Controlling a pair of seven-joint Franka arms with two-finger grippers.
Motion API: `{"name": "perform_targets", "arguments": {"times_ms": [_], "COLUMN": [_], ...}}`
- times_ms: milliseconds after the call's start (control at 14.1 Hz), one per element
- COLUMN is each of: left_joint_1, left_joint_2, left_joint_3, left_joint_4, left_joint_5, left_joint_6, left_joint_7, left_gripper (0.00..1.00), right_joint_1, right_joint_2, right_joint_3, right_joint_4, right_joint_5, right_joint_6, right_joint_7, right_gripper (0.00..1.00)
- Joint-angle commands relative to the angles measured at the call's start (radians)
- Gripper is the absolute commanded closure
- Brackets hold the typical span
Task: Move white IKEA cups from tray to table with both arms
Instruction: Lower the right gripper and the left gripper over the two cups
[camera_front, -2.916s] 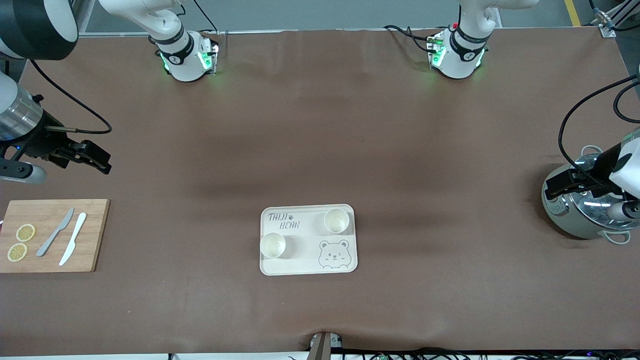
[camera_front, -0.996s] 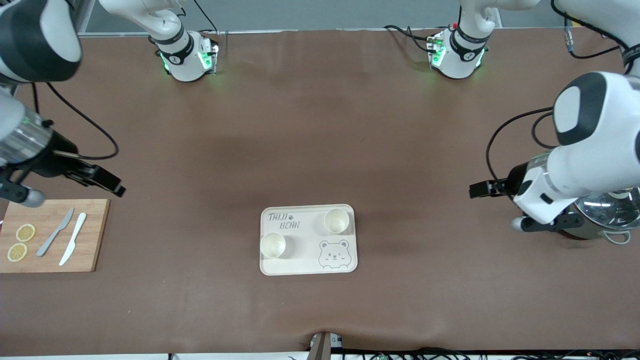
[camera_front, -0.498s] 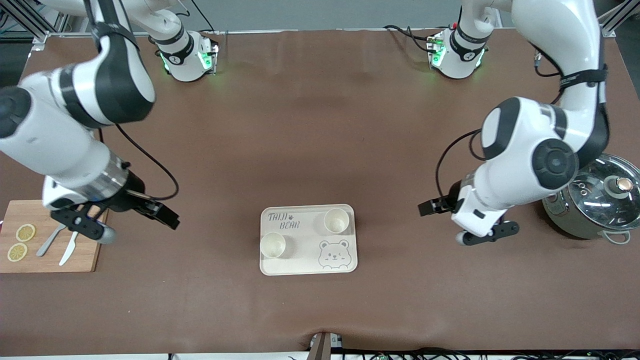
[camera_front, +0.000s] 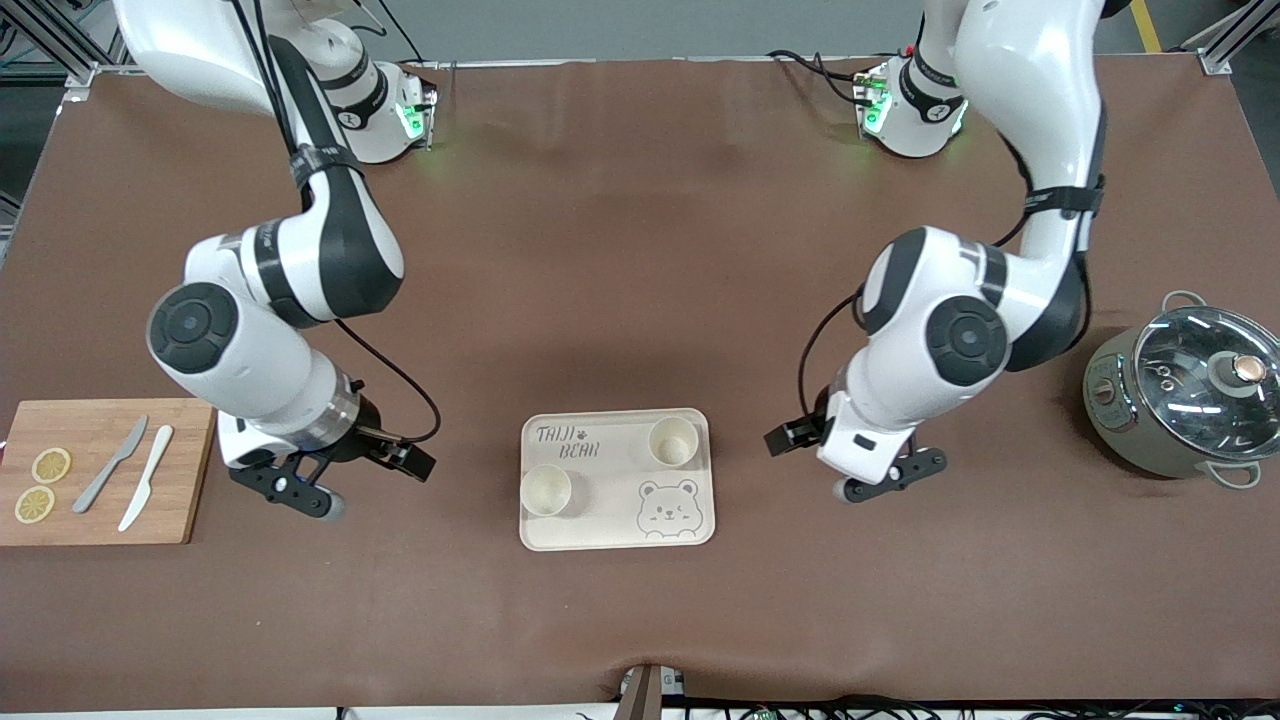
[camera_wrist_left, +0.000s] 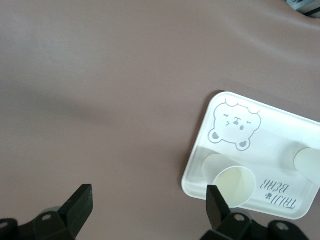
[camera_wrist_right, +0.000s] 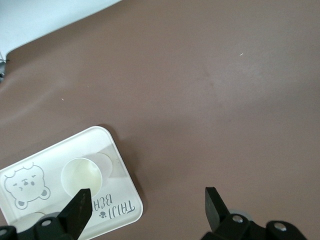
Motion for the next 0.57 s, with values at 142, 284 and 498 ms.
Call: {"name": "perform_targets", "arguments": {"times_ms": [142, 284, 498], "left_joint_1": [-0.103, -0.148, -0.211], "left_joint_2": [0.080, 0.108, 0.161], "left_joint_3": [0.036, 0.050, 0.084], "left_joint_4": [0.042, 0.042, 0.047], "left_joint_5": [0.041, 0.047, 0.047], "left_joint_6": [0.093, 0.122, 0.167], "left_joint_7": [-0.127, -0.156, -0.214], "left_gripper": [0.00, 0.00, 0.00], "right_joint_1": [0.073, 0.090, 0.113], "right_joint_2": [0.076, 0.108, 0.134], "right_joint_3": [-0.007, -0.007, -0.007], "right_joint_4": [0.031, 0.031, 0.030], "right_joint_5": [0.014, 0.014, 0.011], "right_joint_6": [0.065, 0.114, 0.131], "right_joint_7": [0.038, 0.103, 0.104], "right_gripper": [0.00, 0.00, 0.00]}}
